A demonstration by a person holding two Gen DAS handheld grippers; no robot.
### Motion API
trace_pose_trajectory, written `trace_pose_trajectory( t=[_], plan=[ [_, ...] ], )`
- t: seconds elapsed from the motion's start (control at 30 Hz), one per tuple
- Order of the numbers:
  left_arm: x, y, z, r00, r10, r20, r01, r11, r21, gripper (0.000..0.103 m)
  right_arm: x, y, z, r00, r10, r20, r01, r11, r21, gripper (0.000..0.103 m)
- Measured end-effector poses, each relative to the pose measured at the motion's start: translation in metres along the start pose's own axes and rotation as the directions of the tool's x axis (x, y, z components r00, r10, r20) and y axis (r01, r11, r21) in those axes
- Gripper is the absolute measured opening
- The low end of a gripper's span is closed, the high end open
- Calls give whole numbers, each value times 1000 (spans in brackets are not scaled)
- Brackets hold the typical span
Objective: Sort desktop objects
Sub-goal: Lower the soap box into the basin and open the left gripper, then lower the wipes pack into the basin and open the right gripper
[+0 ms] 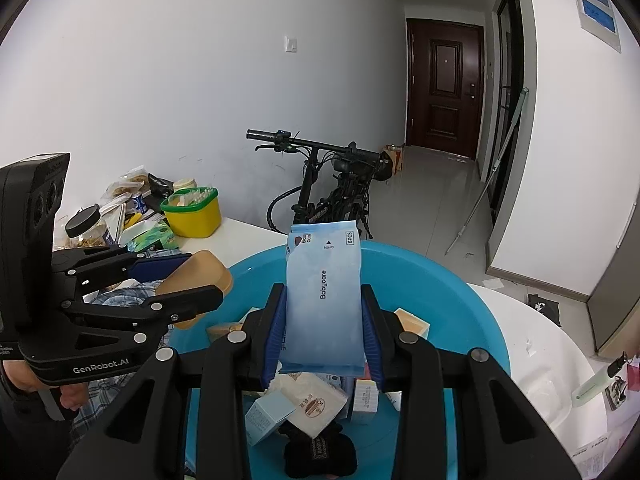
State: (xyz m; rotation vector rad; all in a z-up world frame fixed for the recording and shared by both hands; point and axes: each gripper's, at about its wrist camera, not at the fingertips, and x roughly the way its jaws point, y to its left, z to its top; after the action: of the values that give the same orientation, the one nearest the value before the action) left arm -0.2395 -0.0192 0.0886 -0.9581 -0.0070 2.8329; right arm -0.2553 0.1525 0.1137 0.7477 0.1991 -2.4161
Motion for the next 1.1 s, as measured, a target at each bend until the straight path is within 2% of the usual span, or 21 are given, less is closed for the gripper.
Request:
trace_pose_trajectory(
  t=[0.5, 0.53, 0.57, 0.63, 0.7, 1.1],
  plan=[
    [1, -1, -1, 1000, 4, 1, -4, 1000, 2, 45, 3, 0, -2, 1000, 1, -5, -1, 1000, 0, 34],
    [1, -1, -1, 1000, 6, -3, -6, 1000, 4, 48, 3, 0, -2, 1000, 0, -5, 0, 1000, 0, 34],
    [2, 0, -2, 1000, 13, -8, -13, 1000, 4, 72, 3, 0, -2, 1000, 0, -5, 0, 1000, 1, 34],
    [2, 1, -2, 998, 63, 0, -63, 998, 0, 102, 3, 0, -2, 1000, 0, -6, 0, 1000, 1, 34],
    [0, 4, -1, 995, 96, 19, -96, 995, -4, 103, 4, 1, -3, 1000, 0, -8, 0, 1000, 1, 34],
    [4, 13, 0, 996, 92, -9, -92, 995, -24, 103, 6, 0, -4, 1000, 1, -15, -1, 1000, -2, 34]
  ],
)
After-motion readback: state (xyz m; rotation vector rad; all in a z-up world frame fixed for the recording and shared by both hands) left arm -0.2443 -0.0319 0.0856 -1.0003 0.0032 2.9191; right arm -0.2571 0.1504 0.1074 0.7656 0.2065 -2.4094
